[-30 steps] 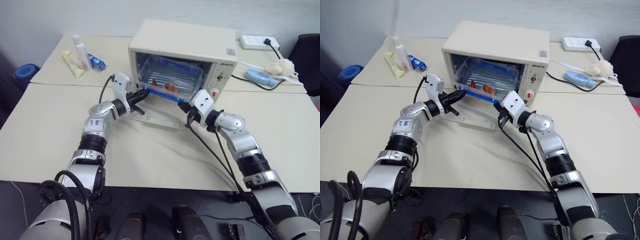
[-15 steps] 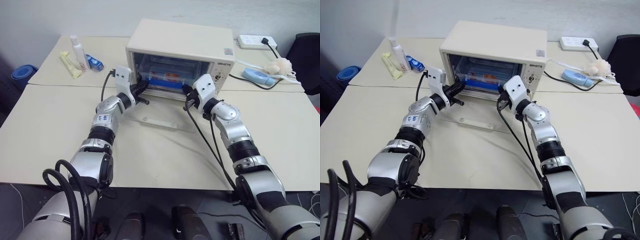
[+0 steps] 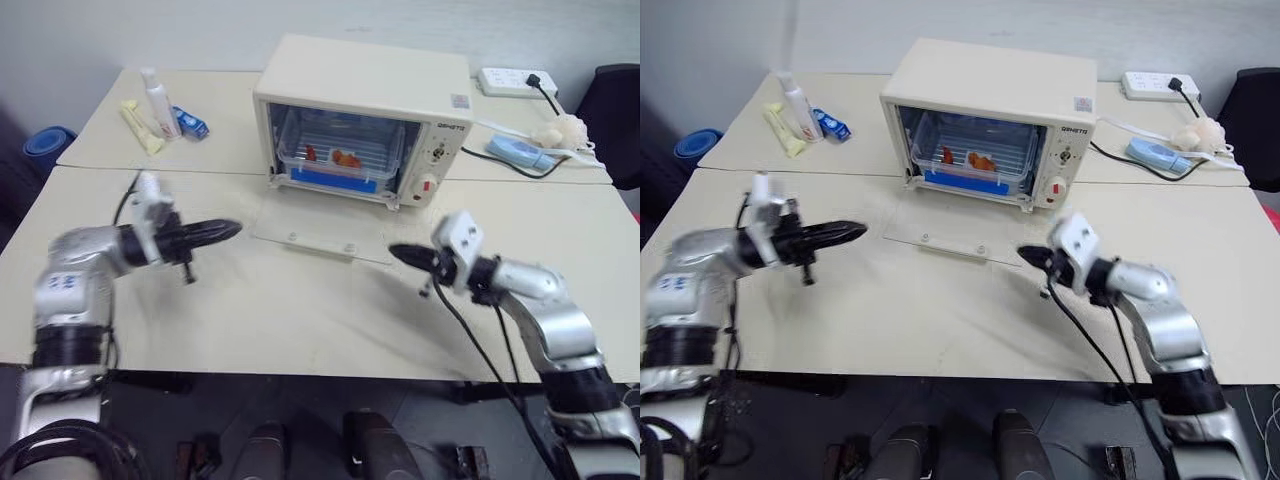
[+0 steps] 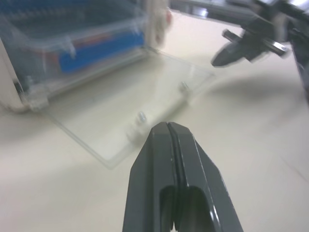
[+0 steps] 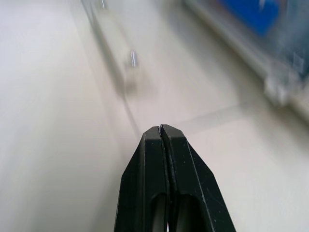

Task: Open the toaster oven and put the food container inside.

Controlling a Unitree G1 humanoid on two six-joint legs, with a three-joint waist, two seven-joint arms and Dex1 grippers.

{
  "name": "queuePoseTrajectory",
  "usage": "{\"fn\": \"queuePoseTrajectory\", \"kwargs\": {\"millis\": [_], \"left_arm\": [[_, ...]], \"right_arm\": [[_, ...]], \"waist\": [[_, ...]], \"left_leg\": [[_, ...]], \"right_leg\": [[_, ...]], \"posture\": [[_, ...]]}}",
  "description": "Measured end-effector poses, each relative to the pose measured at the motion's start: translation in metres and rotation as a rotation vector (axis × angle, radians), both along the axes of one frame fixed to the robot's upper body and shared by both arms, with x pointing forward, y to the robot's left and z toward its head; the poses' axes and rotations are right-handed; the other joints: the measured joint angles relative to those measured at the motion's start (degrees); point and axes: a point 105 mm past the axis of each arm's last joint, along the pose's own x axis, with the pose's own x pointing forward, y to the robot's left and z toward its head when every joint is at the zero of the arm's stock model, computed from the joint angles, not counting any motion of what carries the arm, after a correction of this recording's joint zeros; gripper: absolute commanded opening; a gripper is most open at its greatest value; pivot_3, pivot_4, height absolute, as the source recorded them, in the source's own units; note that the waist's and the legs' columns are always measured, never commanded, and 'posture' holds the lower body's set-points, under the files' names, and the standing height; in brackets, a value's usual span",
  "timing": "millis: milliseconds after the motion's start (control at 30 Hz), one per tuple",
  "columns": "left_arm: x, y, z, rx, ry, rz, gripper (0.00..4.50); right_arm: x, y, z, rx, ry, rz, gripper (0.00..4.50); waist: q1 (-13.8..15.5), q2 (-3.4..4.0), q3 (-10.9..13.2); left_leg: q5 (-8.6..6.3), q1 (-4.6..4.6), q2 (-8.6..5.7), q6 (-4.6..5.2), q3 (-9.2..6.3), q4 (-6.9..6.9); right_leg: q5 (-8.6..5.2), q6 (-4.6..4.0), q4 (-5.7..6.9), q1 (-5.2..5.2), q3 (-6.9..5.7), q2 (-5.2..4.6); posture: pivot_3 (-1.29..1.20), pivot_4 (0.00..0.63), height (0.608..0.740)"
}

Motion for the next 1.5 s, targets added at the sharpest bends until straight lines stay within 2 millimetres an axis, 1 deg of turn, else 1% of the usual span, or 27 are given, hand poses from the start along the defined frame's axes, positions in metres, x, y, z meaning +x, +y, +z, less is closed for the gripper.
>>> {"fn": "queuePoseTrajectory", "kwargs": {"millis": [33, 67, 133, 167, 233, 333, 400, 467, 533, 600, 667, 767, 867, 1000, 1133, 1200, 1267, 1333, 1400, 1500], "left_arm": [[-0.005, 0.003, 0.001, -0.007, 0.015, -0.019, 0.0], [-0.008, 0.003, 0.002, -0.016, 0.019, -0.038, 0.37], [-0.013, 0.001, 0.006, -0.024, 0.012, -0.065, 0.84], [-0.016, 0.0, 0.007, -0.027, 0.014, -0.076, 1.17], [-0.021, -0.006, 0.009, -0.044, 0.024, -0.095, 1.82], [-0.028, -0.017, 0.013, -0.057, 0.01, -0.127, 2.67], [-0.03, -0.019, 0.012, -0.07, 0.008, -0.123, 3.29], [-0.03, -0.019, 0.012, -0.074, 0.003, -0.099, 3.95], [-0.028, -0.017, 0.013, -0.085, -0.004, -0.073, 4.49], [-0.026, -0.014, 0.017, -0.113, -0.022, -0.038, 4.49], [-0.024, -0.01, 0.022, -0.139, -0.036, -0.006, 4.49], [-0.021, 0.0, 0.028, -0.203, -0.056, 0.072, 4.49], [-0.018, 0.005, 0.026, -0.247, -0.05, 0.116, 4.49], [-0.013, 0.008, 0.017, -0.294, -0.018, 0.158, 4.49], [-0.011, 0.005, 0.019, -0.327, -0.024, 0.15, 4.49], [-0.01, 0.004, 0.02, -0.33, -0.028, 0.145, 4.49], [-0.01, 0.004, 0.021, -0.323, -0.041, 0.145, 4.49], [-0.008, 0.003, 0.018, -0.301, -0.053, 0.147, 4.49], [-0.005, 0.006, 0.012, -0.248, -0.071, 0.172, 4.5], [-0.006, 0.018, -0.002, -0.108, -0.112, 0.224, 4.5]], "right_arm": [[0.002, -0.005, -0.005, -0.009, 0.003, -0.01, 0.04], [0.005, -0.009, -0.009, -0.025, -0.007, -0.017, 0.0], [0.012, -0.018, -0.019, -0.051, -0.012, -0.044, 0.0], [0.016, -0.02, -0.023, -0.053, -0.015, -0.047, 0.0], [0.024, -0.015, -0.023, -0.03, -0.044, -0.028, 0.0], [0.032, -0.005, -0.024, 0.01, -0.075, -0.002, 0.0], [0.036, 0.004, -0.024, 0.039, -0.093, 0.023, 0.0], [0.035, 0.013, -0.024, 0.073, -0.105, 0.067, 0.0], [0.031, 0.023, -0.024, 0.114, -0.102, 0.124, 0.0], [0.026, 0.032, -0.022, 0.164, -0.102, 0.172, 0.0], [0.022, 0.034, -0.017, 0.193, -0.114, 0.197, 0.0], [0.018, 0.035, 0.003, 0.275, -0.16, 0.214, 0.0], [0.017, 0.04, 0.028, 0.381, -0.216, 0.212, 0.0], [0.026, 0.049, 0.06, 0.501, -0.266, 0.195, 0.0], [0.042, 0.048, 0.095, 0.625, -0.34, 0.138, 0.0], [0.046, 0.048, 0.105, 0.649, -0.363, 0.128, 0.0], [0.046, 0.046, 0.106, 0.649, -0.354, 0.129, 0.0], [0.042, 0.042, 0.101, 0.623, -0.321, 0.14, 0.0], [0.031, 0.034, 0.094, 0.549, -0.284, 0.169, 0.39], [0.006, 0.017, 0.079, 0.406, -0.214, 0.22, 1.25]], "waist": [[0.05, 0.0, 0.0], [0.05, 0.0, 0.0], [0.07, 0.0, 0.0], [0.03, 0.0, 0.0], [-0.12, -0.01, 0.0], [-0.65, -0.01, -0.01], [-1.15, -0.01, -0.01], [-1.52, -0.01, -0.01], [-1.57, -0.01, -0.01], [-1.5, -0.01, -0.01], [-1.43, 0.0, 0.0], [-1.28, 0.0, 0.0], [-1.33, 0.0, 0.0], [-1.32, 0.0, 0.0], [-1.36, 0.0, 0.0], [-1.33, 0.0, 0.0], [-1.3, 0.0, 0.0], [-1.23, 0.0, 0.0], [-1.12, 0.0, 0.0], [-0.85, 0.01, 0.0]], "left_leg": [[0.02, 0.0, 0.0, 0.02, 0.02, 0.0], [0.03, 0.03, 0.0, 0.03, 0.02, 0.0], [0.03, 0.06, 0.01, 0.03, 0.02, 0.01], [0.03, 0.06, 0.01, 0.03, 0.02, 0.01], [0.03, 0.07, 0.03, 0.03, 0.02, 0.0], [0.03, 0.13, 0.1, 0.02, 0.04, -0.04], [0.03, 0.15, 0.13, 0.01, 0.04, -0.05], [0.03, 0.15, 0.17, 0.0, 0.04, -0.05], [0.03, 0.14, 0.18, -0.01, 0.04, -0.05], [0.03, 0.14, 0.17, -0.01, 0.03, -0.03], [0.03, 0.13, 0.16, -0.01, 0.03, -0.03], [0.03, 0.13, 0.16, -0.02, 0.02, -0.02], [0.03, 0.13, 0.17, -0.04, 0.01, -0.03], [0.03, 0.13, 0.16, -0.05, 0.01, -0.02], [0.04, 0.12, 0.14, -0.05, 0.01, -0.02], [0.04, 0.12, 0.14, -0.05, 0.0, -0.03], [0.03, 0.09, 0.12, -0.05, -0.01, -0.03], [0.03, 0.05, 0.1, -0.04, -0.01, -0.03], [0.02, 0.03, 0.09, -0.03, -0.02, -0.04], [0.0, 0.0, 0.09, 0.01, 0.03, -0.08]], "right_leg": [[0.0, 0.0, 0.01, 0.0, 0.01, 0.0], [0.01, -0.01, 0.02, 0.02, 0.0, 0.01], [0.01, -0.02, 0.08, 0.03, 0.0, 0.02], [0.01, -0.02, 0.09, 0.03, 0.0, 0.02], [0.01, -0.02, 0.1, 0.03, 0.0, 0.03], [0.02, -0.03, 0.12, 0.03, 0.01, 0.1], [0.02, -0.03, 0.15, 0.03, 0.0, 0.13], [0.02, -0.04, 0.16, 0.03, 0.0, 0.16], [0.02, -0.04, 0.16, 0.02, 0.0, 0.17], [0.02, -0.04, 0.16, 0.02, -0.01, 0.16], [0.02, -0.04, 0.17, 0.01, -0.01, 0.13], [0.02, -0.04, 0.15, 0.01, -0.01, 0.12], [0.02, -0.04, 0.17, 0.0, -0.02, 0.12], [0.02, -0.04, 0.17, 0.0, -0.03, 0.12], [0.03, -0.05, 0.17, -0.01, -0.03, 0.11], [0.03, -0.05, 0.18, -0.01, -0.04, 0.1], [0.03, -0.05, 0.22, -0.01, -0.05, 0.08], [0.03, -0.05, 0.25, -0.01, -0.05, 0.05], [0.03, -0.05, 0.22, -0.02, -0.06, 0.04], [0.03, -0.05, 0.04, -0.04, -0.02, 0.04]], "posture": [[0.0, 0.15, 0.74], [0.0, 0.15, 0.74], [0.0, 0.15, 0.74], [0.0, 0.15, 0.74], [0.0, 0.15, 0.74], [0.0, 0.15, 0.74], [0.0, 0.15, 0.74], [0.0, 0.15, 0.74], [0.0, 0.15, 0.74], [0.0, 0.15, 0.74], [0.0, 0.15, 0.74], [0.0, 0.15, 0.74], [0.0, 0.15, 0.74], [0.0, 0.15, 0.74], [0.0, 0.15, 0.74], [0.0, 0.15, 0.74], [0.0, 0.15, 0.74], [0.0, 0.15, 0.74], [0.0, 0.15, 0.74], [0.0, 0.15, 0.74]]}}
